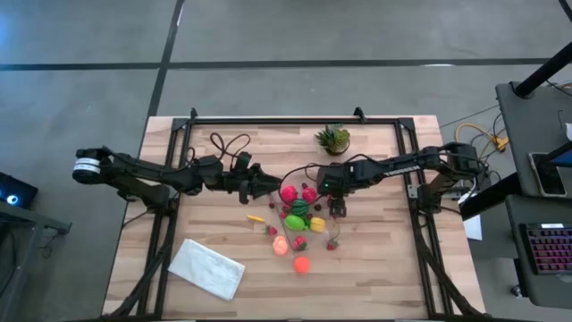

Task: Pick and placing Produce into tupperware
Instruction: Put the red strawberry into the transparent bin

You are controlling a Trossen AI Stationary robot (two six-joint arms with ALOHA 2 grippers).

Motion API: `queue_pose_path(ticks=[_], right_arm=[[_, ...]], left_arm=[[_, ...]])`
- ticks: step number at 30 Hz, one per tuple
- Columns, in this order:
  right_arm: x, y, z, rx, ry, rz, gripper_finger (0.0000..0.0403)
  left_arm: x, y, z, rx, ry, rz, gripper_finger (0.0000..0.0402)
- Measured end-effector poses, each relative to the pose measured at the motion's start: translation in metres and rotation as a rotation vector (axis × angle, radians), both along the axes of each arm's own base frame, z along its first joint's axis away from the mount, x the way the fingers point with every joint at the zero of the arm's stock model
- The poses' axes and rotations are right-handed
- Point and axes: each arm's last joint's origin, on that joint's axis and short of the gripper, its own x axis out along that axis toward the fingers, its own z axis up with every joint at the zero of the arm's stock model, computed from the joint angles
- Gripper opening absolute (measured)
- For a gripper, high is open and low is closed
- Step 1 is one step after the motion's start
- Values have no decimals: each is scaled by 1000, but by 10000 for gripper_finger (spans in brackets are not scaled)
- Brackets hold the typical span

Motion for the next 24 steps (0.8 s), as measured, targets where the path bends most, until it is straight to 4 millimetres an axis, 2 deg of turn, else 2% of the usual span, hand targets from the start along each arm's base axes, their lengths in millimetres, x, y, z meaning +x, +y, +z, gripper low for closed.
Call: queue_pose_path(ticks=[12,24], right_arm=[[-9,1,-11,-12,50,37,238],[-13,1,-20,5,29,-21,238]], left_arm=[[0,0,0,1,0,0,191],[0,0,0,1,0,0,191]])
